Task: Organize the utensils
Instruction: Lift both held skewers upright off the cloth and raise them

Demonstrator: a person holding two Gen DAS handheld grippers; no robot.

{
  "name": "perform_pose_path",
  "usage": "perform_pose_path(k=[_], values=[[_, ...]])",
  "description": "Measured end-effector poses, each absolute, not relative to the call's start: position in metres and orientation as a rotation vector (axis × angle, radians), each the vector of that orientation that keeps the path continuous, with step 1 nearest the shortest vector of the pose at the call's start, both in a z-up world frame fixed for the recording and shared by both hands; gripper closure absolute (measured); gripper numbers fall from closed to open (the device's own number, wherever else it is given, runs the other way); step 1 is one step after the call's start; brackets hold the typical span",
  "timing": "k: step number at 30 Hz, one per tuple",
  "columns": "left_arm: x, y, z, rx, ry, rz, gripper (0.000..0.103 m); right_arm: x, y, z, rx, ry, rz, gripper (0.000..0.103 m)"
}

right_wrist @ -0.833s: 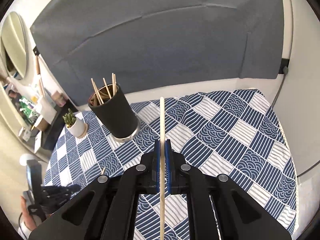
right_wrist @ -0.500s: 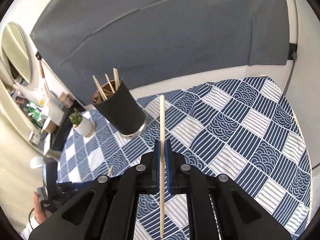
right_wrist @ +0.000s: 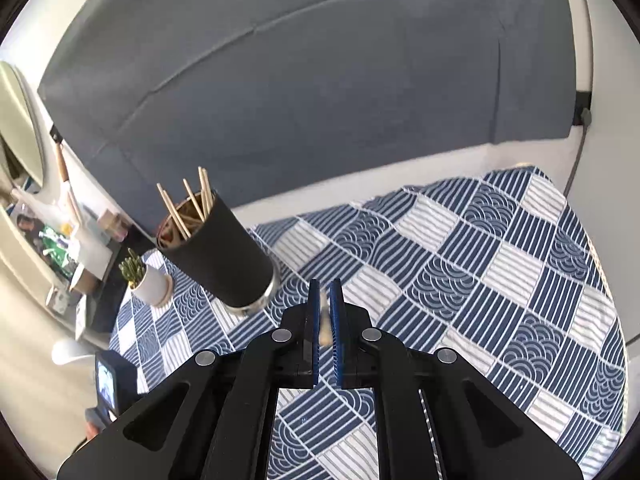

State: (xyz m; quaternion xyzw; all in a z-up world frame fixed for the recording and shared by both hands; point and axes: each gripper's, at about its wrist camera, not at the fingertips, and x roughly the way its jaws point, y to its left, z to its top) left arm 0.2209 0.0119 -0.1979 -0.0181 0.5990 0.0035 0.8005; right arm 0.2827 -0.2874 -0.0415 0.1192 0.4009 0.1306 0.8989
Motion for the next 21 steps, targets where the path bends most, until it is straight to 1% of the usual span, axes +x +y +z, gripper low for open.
perform_pose_path(k=[1, 4, 7, 16, 18, 20, 21], values=[[0.221, 0.013, -0.198, -0.039, 1.285, 0.008, 0.096, 0.281, -0.287, -0.039, 0.239, 0.822, 0.27, 0.098], [0.219, 0.014, -0.198, -0.046, 1.291, 0.007, 0.099, 0.275, -0.288, -0.032, 0.238, 0.811, 0.282, 0.098], [0.209, 0.021, -0.194, -0.122, 1.284, -0.037, 0.098, 0.269, -0.289, -0.028, 0.226, 0.809, 0.284, 0.098], [0.194, 0.029, -0.151, -0.145, 1.194, -0.026, 0.098, 0.252, -0.291, -0.001, 0.209, 0.741, 0.317, 0.098], [0.19, 0.034, -0.14, -0.183, 1.17, -0.042, 0.099, 0.249, -0.29, -0.004, 0.177, 0.744, 0.299, 0.097], [0.19, 0.035, -0.126, -0.185, 1.139, -0.038, 0.098, 0.253, -0.293, -0.019, 0.16, 0.799, 0.273, 0.095], [0.193, 0.034, -0.124, -0.179, 1.132, -0.034, 0.098, 0.259, -0.297, -0.034, 0.158, 0.862, 0.252, 0.095]])
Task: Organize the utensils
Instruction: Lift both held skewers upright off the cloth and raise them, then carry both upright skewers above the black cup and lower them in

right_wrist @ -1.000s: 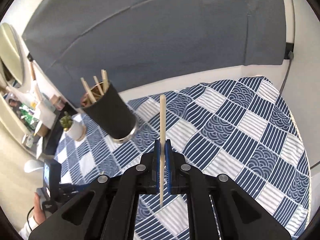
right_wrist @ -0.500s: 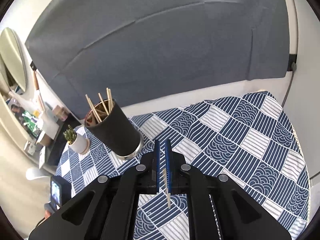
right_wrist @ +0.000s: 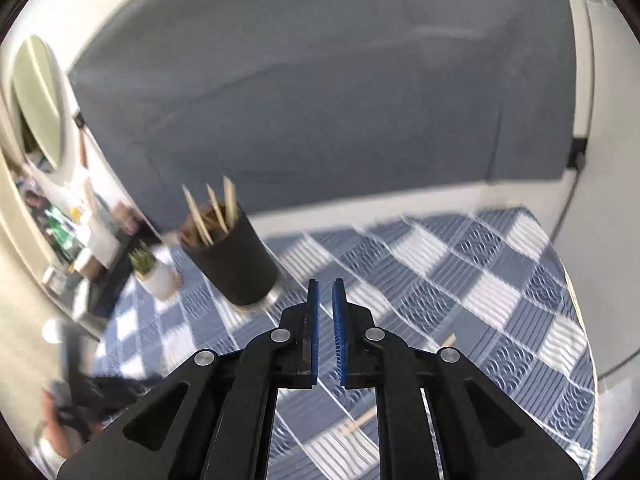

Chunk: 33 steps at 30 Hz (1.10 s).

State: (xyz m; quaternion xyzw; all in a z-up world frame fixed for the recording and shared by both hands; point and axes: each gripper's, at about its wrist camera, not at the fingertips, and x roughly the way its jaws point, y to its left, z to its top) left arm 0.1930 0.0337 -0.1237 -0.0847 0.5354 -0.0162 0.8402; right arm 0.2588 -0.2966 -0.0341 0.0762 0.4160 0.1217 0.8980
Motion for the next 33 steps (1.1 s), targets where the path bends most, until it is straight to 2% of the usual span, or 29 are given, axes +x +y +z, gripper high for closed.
perform_pose_path(k=[3, 5, 10, 16, 19, 20, 22, 23, 29, 33], values=[[0.196, 0.037, -0.107, -0.17, 1.102, -0.023, 0.098, 0.276, -0.309, -0.089, 0.163, 1.075, 0.181, 0.092], [0.199, 0.037, -0.095, -0.168, 1.077, -0.026, 0.098, 0.284, -0.317, -0.129, 0.219, 1.223, 0.19, 0.069], [0.205, 0.037, -0.061, -0.157, 1.016, -0.042, 0.098, 0.294, -0.342, -0.174, 0.275, 1.322, 0.008, 0.069], [0.214, 0.038, -0.024, -0.176, 0.948, -0.07, 0.098, 0.314, -0.348, -0.194, 0.354, 1.378, -0.017, 0.069], [0.217, 0.037, -0.012, -0.17, 0.922, -0.085, 0.098, 0.325, -0.338, -0.195, 0.254, 1.391, -0.079, 0.075], [0.218, 0.036, -0.008, -0.171, 0.914, -0.088, 0.098, 0.326, -0.334, -0.194, 0.224, 1.396, -0.101, 0.084], [0.22, 0.036, 0.0, -0.165, 0.883, -0.083, 0.098, 0.326, -0.33, -0.194, 0.186, 1.391, -0.116, 0.096], [0.221, 0.036, 0.003, -0.158, 0.865, -0.074, 0.098, 0.326, -0.331, -0.194, 0.19, 1.385, -0.112, 0.098], [0.234, 0.041, 0.014, -0.148, 0.826, -0.053, 0.098, 0.316, -0.366, -0.184, 0.395, 1.352, -0.058, 0.098], [0.246, 0.048, 0.018, -0.135, 0.823, -0.031, 0.098, 0.31, -0.368, -0.145, 0.425, 1.253, 0.025, 0.098]])
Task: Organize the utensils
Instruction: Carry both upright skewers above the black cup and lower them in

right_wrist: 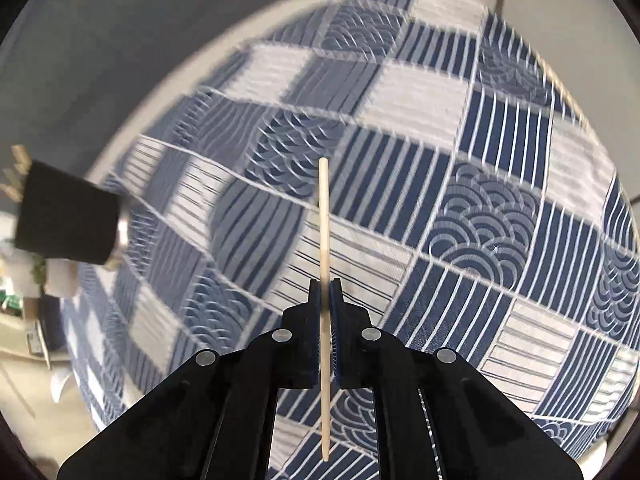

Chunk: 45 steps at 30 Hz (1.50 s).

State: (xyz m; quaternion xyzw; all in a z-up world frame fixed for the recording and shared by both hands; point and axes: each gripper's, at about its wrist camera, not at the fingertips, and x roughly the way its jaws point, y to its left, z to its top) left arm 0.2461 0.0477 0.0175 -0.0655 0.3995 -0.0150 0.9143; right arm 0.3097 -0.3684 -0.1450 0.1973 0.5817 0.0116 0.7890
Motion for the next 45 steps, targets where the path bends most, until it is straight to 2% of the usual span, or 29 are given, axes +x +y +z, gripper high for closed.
perform_pose_path(k=[2, 6, 11, 17, 24, 32, 39, 45], values=[[0.252, 0.051, 0.021, -0.151, 0.819, -0.046, 0.098, 0.311, -0.375, -0.121, 0.456, 1.196, 0.067, 0.098], [0.266, 0.048, 0.037, -0.104, 0.782, -0.043, 0.098, 0.324, -0.373, -0.038, 0.479, 1.026, 0.157, 0.098], [0.285, 0.044, 0.054, -0.098, 0.737, -0.072, 0.098, 0.348, -0.328, 0.057, 0.489, 0.844, 0.344, 0.098], [0.314, 0.048, 0.065, -0.183, 0.705, -0.176, 0.098, 0.376, -0.273, 0.112, 0.602, 0.731, 0.618, 0.098], [0.339, 0.062, 0.074, -0.24, 0.617, -0.226, 0.098, 0.413, -0.211, 0.109, 0.615, 0.689, 0.69, 0.098], [0.376, 0.075, 0.047, -0.318, 0.495, -0.37, 0.098, 0.437, -0.142, 0.056, 0.424, 0.637, 0.653, 0.098], [0.41, 0.08, 0.018, -0.347, 0.487, -0.413, 0.098, 0.445, -0.11, 0.03, 0.246, 0.58, 0.639, 0.098], [0.426, 0.071, -0.004, -0.35, 0.511, -0.436, 0.098, 0.451, -0.105, 0.007, 0.215, 0.583, 0.649, 0.098]])
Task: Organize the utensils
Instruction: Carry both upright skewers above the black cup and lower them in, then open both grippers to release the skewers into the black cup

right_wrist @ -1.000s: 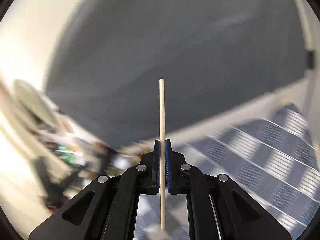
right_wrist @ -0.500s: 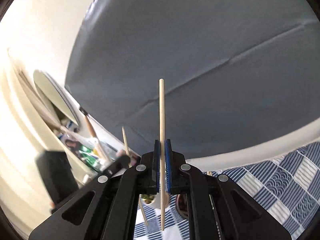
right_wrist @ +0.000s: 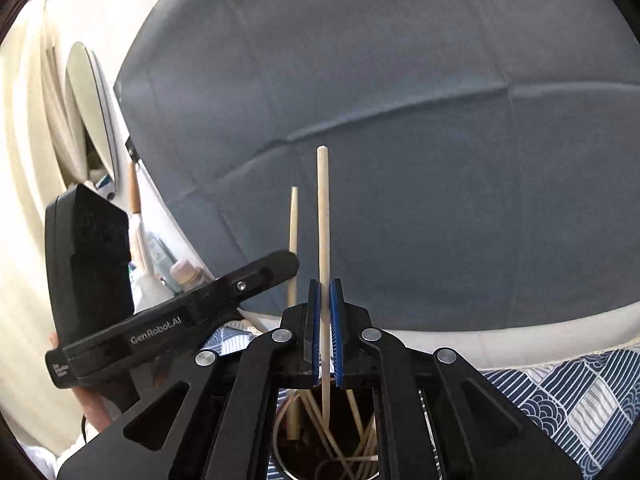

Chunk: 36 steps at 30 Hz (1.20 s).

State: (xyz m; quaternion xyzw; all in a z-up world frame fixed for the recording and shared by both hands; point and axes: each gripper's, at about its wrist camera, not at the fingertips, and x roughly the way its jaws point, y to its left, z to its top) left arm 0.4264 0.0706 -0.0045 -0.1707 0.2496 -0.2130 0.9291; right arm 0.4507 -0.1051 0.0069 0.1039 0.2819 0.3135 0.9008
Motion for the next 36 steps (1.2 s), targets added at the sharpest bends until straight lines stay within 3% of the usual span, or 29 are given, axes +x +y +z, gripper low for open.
perform_pose_path(k=[6, 7, 9, 11, 12, 14, 15, 18, 20, 24, 27, 36], values=[[0.43, 0.061, -0.018, -0.347, 0.531, -0.431, 0.096, 0.445, -0.106, -0.008, 0.157, 0.595, 0.63, 0.094], [0.43, 0.06, -0.019, -0.346, 0.536, -0.437, 0.09, 0.444, -0.108, -0.009, 0.151, 0.594, 0.623, 0.093], [0.428, 0.058, -0.019, -0.335, 0.541, -0.415, 0.084, 0.439, -0.115, -0.007, 0.156, 0.576, 0.604, 0.08], [0.426, 0.055, -0.016, -0.324, 0.544, -0.406, 0.077, 0.432, -0.125, -0.002, 0.182, 0.551, 0.598, 0.055], [0.42, 0.053, -0.013, -0.311, 0.542, -0.388, 0.074, 0.428, -0.133, -0.001, 0.194, 0.543, 0.6, 0.052], [0.411, 0.052, -0.009, -0.285, 0.53, -0.356, 0.054, 0.418, -0.143, 0.004, 0.22, 0.533, 0.611, 0.048], [0.404, 0.051, -0.006, -0.282, 0.522, -0.346, 0.05, 0.413, -0.15, 0.005, 0.23, 0.528, 0.614, 0.047], [0.375, 0.057, -0.001, -0.28, 0.503, -0.313, 0.031, 0.393, -0.163, 0.01, 0.237, 0.512, 0.603, 0.031], [0.356, 0.056, 0.002, -0.279, 0.487, -0.282, 0.024, 0.377, -0.171, 0.014, 0.232, 0.497, 0.582, 0.015], [0.316, 0.049, 0.004, -0.281, 0.487, -0.255, 0.018, 0.332, -0.187, 0.024, 0.193, 0.494, 0.539, 0.014], [0.279, 0.042, 0.009, -0.274, 0.473, -0.235, 0.006, 0.291, -0.197, 0.031, 0.14, 0.489, 0.502, 0.01], [0.175, 0.027, 0.016, -0.255, 0.488, -0.191, 0.006, 0.188, -0.236, 0.033, 0.075, 0.507, 0.466, 0.008]])
